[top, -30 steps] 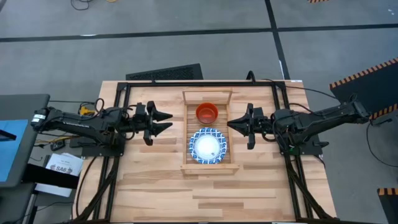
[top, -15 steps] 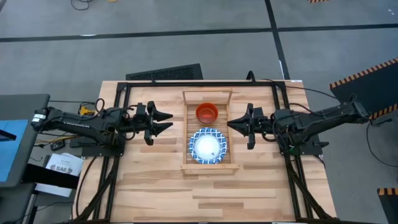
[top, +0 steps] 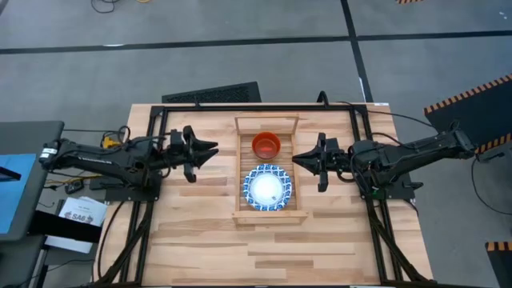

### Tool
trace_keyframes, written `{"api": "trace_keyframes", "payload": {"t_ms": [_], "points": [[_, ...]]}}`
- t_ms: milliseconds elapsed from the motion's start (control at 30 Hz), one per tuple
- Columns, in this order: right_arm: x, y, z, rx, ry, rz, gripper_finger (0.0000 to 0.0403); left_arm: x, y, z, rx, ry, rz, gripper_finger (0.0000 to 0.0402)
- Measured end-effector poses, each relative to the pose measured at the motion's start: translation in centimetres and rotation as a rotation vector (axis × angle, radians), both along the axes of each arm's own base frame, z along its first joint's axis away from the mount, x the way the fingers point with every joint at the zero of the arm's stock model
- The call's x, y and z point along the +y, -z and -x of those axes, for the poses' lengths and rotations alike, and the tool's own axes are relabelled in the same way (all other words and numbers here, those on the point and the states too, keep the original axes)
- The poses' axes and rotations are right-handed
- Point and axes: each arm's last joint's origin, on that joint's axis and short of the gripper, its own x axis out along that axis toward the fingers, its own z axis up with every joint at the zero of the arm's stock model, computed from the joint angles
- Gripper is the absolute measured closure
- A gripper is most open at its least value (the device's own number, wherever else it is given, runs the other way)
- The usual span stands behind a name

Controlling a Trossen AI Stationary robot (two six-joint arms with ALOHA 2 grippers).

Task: Place and stack bowls onto a shelf
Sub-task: Return to Home Position

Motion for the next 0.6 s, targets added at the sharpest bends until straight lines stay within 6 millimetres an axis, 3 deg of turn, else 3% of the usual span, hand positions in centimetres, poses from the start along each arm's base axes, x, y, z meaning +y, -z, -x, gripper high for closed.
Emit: {"api": "trace_keyframes", "payload": {"t_ms": [200,600], "points": [[0.0,0.0,0.0,0.001,0.0,0.005,0.0344,0.1,-0.2,1.7,0.048,-0.01,-0.046,0.0389],[0.0,0.0,0.0,0.001,0.0,0.007,0.0344,0.7,0.3,5.8,0.157,-0.032,-0.069,0.0401]]}}
